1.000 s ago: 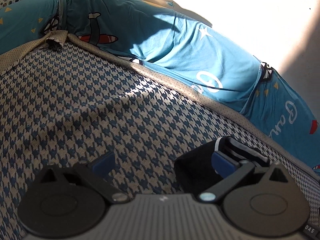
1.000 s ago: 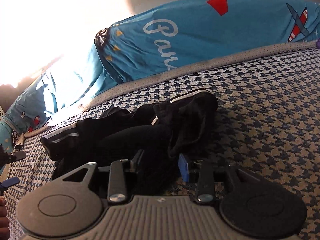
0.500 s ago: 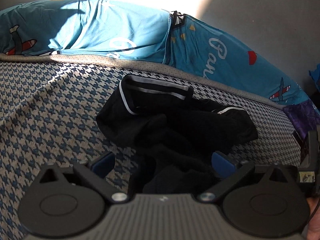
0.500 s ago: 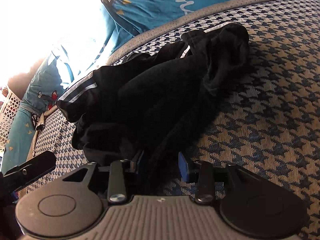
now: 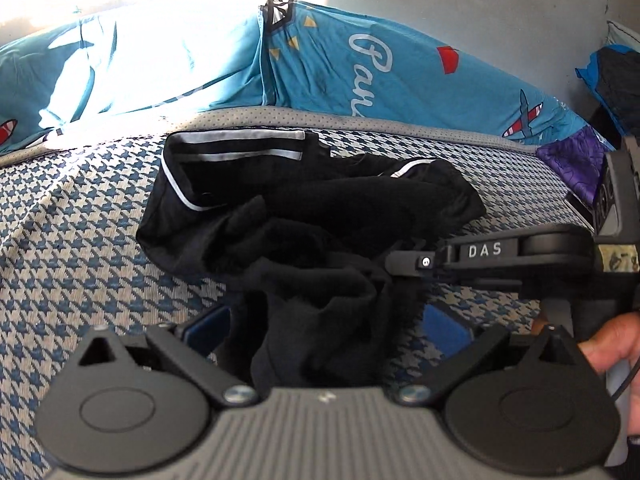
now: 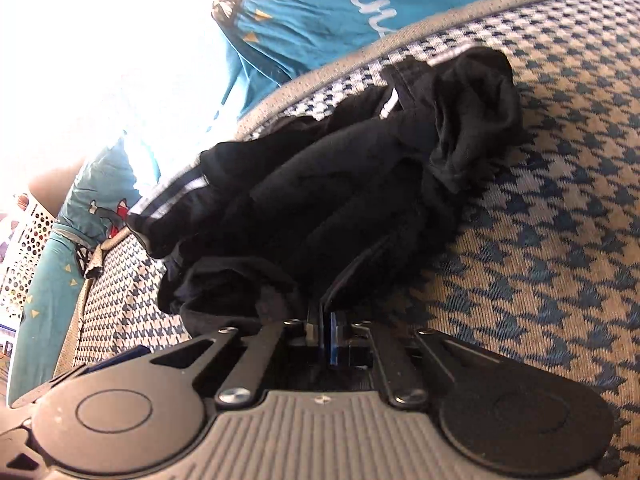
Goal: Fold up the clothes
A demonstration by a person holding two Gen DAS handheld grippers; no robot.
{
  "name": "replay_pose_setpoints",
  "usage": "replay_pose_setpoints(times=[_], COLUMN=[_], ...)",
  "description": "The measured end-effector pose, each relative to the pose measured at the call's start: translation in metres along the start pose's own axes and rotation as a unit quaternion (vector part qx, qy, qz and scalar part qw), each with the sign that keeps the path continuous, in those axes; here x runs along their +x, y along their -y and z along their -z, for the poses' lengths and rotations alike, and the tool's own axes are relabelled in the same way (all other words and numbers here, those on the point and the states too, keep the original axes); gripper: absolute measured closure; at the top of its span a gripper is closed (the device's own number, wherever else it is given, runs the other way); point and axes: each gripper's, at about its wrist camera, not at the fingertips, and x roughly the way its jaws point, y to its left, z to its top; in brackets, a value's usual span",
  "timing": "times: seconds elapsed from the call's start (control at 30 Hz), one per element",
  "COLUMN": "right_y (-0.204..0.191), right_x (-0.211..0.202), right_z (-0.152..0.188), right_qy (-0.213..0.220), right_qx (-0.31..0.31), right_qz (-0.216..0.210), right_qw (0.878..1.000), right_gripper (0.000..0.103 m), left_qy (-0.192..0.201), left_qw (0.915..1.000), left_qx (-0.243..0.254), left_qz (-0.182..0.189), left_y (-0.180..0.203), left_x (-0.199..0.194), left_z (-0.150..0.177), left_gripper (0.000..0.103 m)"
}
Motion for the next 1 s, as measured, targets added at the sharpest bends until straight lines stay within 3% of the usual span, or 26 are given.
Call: replay_pose_setpoints(times=[0.37,0.77,1.0], right_y=[0.004,0.027,0.033], right_x=[-0.070,-0.099,-0.107], right_z=[-0.037,-0.034,-0.014], right_qy=[0.115,0.150,0.123], right_qx=[0.002,0.042,0.049], right_qz=[-0.050,0.014,0.032], right_qw=[0.992,0.988,0.991], right_gripper=[0.098,0.098,0.090], left_qy=[0.009,0.028,0.035], left_qw=[0.9986,0.9974,0.9949], left_qx=[0.029,-0.060,-0.091], left_qz=[0.043,0.031,-0.025], left_y=[0.026,0.008,-0.007], left_x=[-0.010,-0.032,-0.034], left_z=[0.012,0.037,0.042], left_gripper=[0.000,0.000,0.000])
